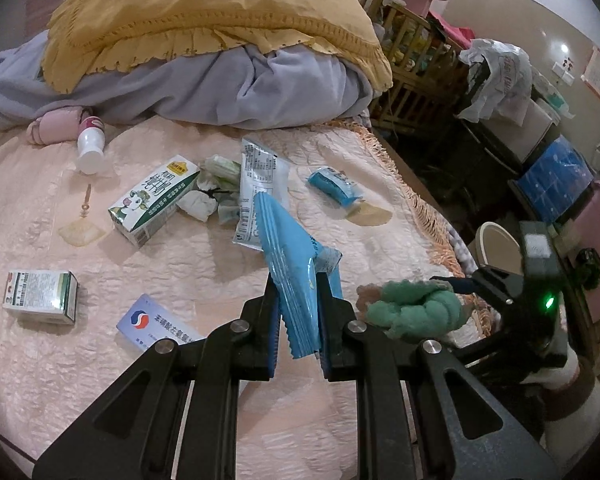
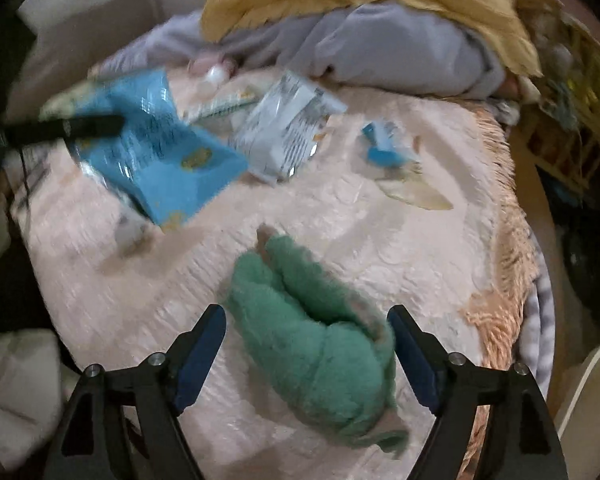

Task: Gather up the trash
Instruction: 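Carry the blue bag and green plush over the white bucket and open both tools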

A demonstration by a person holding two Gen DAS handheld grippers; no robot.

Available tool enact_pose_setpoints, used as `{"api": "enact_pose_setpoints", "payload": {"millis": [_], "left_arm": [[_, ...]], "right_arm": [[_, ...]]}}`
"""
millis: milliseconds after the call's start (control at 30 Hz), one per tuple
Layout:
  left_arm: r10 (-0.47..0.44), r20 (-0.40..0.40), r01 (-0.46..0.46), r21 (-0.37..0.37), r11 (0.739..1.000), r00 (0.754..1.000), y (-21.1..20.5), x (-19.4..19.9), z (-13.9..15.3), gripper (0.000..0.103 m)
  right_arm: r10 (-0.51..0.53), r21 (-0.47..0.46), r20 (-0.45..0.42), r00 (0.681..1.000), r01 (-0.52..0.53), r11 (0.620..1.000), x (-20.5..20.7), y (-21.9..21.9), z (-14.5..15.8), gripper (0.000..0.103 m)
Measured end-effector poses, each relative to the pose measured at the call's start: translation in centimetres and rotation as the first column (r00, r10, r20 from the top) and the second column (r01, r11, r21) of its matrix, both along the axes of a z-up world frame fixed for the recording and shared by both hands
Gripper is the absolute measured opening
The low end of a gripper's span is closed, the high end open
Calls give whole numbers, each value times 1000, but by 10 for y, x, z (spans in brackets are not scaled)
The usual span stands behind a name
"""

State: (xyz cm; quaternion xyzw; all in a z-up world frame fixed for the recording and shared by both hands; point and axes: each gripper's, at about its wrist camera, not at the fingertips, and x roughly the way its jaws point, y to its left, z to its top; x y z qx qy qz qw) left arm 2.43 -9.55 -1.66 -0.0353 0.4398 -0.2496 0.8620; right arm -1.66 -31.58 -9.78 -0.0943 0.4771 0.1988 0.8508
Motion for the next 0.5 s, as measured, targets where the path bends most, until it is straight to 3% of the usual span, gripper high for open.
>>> {"api": "enact_pose_setpoints", "payload": {"millis": [100,133,167,233,367,500], "left_arm": [[-16,-1,16,4,1000,1000,-6,-1,-1,13],[-21,0,21,5,1000,1000,-8,-1,-1,13],[-23,-1,23,3,1000,1000,-11,-1,-2,13],[-31,-3,31,-1,1000,1000,-18,-1,-1,13],[-48,8,48,-13,999,999,-33,-3,3,13],[-69,21,69,-17,997,997,-55,-5,10,13]], "right_arm": [[41,-62,31,999,-39,997,-9,5,-2,80],[34,-69,44,998,-31,997,-13,2,-2,66],[10,-70,52,999,-6,998,-15,-1,-1,61],[-45,-7,63,997,46,999,-18,-13,6,54],[-156,101,95,983,146,984,-29,-35,22,51],[-294,182,101,950,273,945,-39,-56,37,51]]}}
